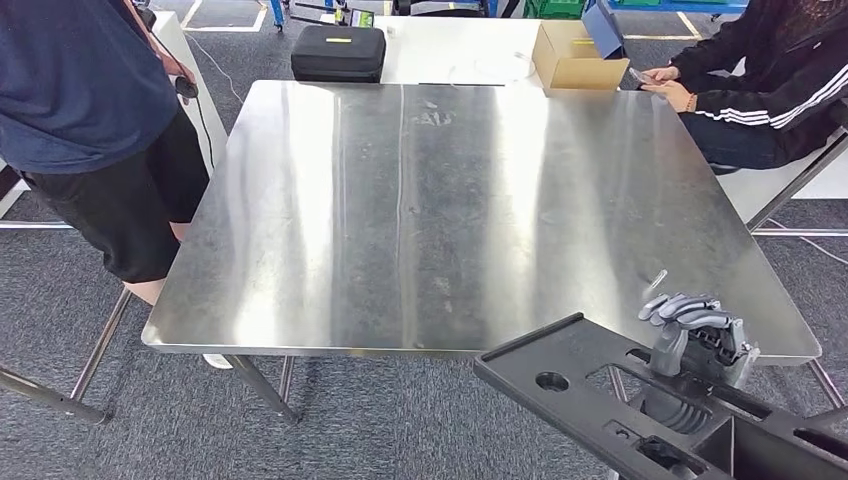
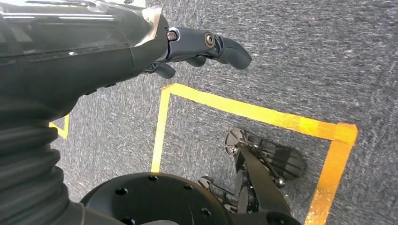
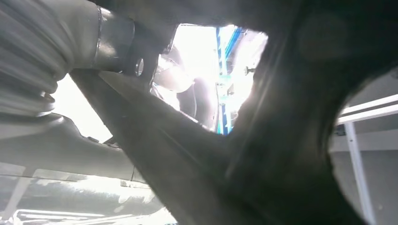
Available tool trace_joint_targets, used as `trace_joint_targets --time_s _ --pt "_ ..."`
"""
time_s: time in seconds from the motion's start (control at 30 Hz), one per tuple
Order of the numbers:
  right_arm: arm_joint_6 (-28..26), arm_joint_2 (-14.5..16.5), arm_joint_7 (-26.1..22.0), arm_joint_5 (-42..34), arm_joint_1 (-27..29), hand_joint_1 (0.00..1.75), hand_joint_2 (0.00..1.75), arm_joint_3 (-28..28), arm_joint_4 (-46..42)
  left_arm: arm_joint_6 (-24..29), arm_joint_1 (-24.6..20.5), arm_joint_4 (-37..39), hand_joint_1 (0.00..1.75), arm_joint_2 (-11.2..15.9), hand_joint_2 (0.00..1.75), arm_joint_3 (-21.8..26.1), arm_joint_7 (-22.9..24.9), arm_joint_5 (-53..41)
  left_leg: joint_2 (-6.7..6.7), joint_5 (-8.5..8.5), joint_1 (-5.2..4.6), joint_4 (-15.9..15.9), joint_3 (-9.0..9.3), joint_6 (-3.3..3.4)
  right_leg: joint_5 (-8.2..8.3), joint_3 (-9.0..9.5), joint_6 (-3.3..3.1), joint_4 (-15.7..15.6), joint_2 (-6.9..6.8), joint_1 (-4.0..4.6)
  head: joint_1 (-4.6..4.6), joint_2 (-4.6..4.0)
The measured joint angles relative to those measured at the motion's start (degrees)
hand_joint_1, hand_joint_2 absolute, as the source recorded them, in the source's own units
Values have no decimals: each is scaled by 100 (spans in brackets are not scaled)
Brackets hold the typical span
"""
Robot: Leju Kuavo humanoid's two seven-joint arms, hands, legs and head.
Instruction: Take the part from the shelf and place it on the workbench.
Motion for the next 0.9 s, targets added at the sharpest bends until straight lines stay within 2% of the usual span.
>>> trace_joint_targets --time_s 0.03,0.07,0.1,0.13,0.17,0.2,0.23,0.27,0.33,0.37,0.43,0.47,0.5,0.53,0.57,0.6,0.63,0.7,0.73,0.83,0.9 --pt "2 0 1 11 1 175 175 0 1 -8 3 0 0 -2 175 0 2 -4 -14 -35 -2 2 45 -11 97 -29 75 -170 -1 -2 3 0" --pt "5 0 2 22 0 175 175 0 2 -15 7 0 0 -4 175 0 4 -9 -30 -77 -2 4 101 -29 317 11 166 -515 -4 -5 7 0" --pt "9 0 4 30 2 175 175 0 4 -16 12 0 0 -6 175 0 5 -16 -43 -121 -1 -7 133 -52 591 68 224 -835 -11 -5 8 0" --pt "13 0 6 38 4 175 175 1 11 -12 14 0 0 -7 175 0 5 -26 -51 -153 -1 -11 175 -78 789 96 235 -1094 -27 6 6 -1" --pt "21 1 10 49 4 175 175 4 18 -3 11 0 0 -11 175 -1 4 -34 -55 -183 -2 -19 196 -114 934 117 186 -1240 -43 37 3 -1" --pt "30 2 15 66 3 175 175 9 25 4 9 0 0 -16 175 -1 8 -40 -54 -199 -5 -23 218 -153 975 111 92 -1256 -57 70 -3 -1" --pt "40 2 22 91 -6 175 175 16 31 9 5 0 0 -21 175 -1 12 -46 -51 -199 -9 -14 252 -189 955 109 7 -1288 -64 97 -4 -1" --pt "50 3 29 120 -16 175 175 27 33 11 0 -1 0 -26 175 -1 16 -49 -42 -210 -11 1 259 -222 973 166 -63 -1319 -58 83 -7 0" --pt "62 10 49 192 -41 175 175 62 39 11 -10 -2 0 -28 175 -1 21 -57 -15 -282 -10 168 209 -265 956 280 -145 -1381 -46 23 -24 0" --pt "67 15 59 236 -55 175 175 91 47 11 -20 -2 0 -28 175 -2 21 -62 -3 -378 -5 392 87 -283 941 345 -177 -1402 -42 -4 -39 0" --pt "73 22 75 319 -75 175 175 157 75 11 -29 -2 0 -25 175 -2 21 -74 3 -624 2 1055 -328 -318 896 398 -242 -1409 -44 7 -57 0" --pt "74 26 83 347 -79 175 175 190 96 11 -28 -2 0 -20 175 -2 22 -79 3 -698 6 1360 -569 -332 870 423 -269 -1408 -42 13 -57 0" --pt "75 30 87 362 -80 175 175 213 117 11 -23 -2 0 -14 175 -2 22 -80 4 -676 7 1506 -743 -341 843 452 -285 -1408 -38 17 -58 0" --pt "75 33 89 368 -80 175 175 232 137 11 -18 -2 0 -8 175 -2 23 -80 6 -530 9 1451 -821 -345 812 492 -288 -1408 -32 18 -62 0" --pt "75 35 90 369 -80 175 175 250 156 10 -14 -2 0 -3 175 -2 24 -82 10 -268 12 1197 -800 -341 773 545 -280 -1408 -26 14 -65 0" --pt "75 36 90 371 -81 175 175 265 170 10 -12 -2 0 1 175 -2 24 -84 13 23 13 828 -702 -328 731 600 -260 -1408 -21 10 -68 0" --pt "75 36 91 373 -84 175 175 280 184 10 -13 -2 0 4 175 -2 24 -86 16 189 1 514 -611 -316 694 650 -236 -1406 -18 17 -68 0" --pt "75 38 98 401 -103 175 175 304 209 7 -18 -2 0 6 175 -3 26 -92 15 211 -31 171 -508 -266 622 656 -169 -1401 -19 42 -73 0" --pt "66 37 106 474 -119 175 175 321 228 5 -13 -2 0 5 175 -4 28 -95 15 175 -41 146 -501 -252 581 652 -169 -1390 -23 70 -67 0" --pt "-61 19 173 1057 -265 175 175 479 369 -14 -3 -2 0 -5 175 -15 33 -116 16 320 -49 99 -475 -226 539 691 -205 -1391 -30 113 -49 0" --pt "-232 6 268 1585 -523 175 175 742 641 -36 -28 -2 0 -9 175 -50 32 -156 15 317 -66 98 -480 -212 560 726 -183 -1439 -29 112 -49 0"
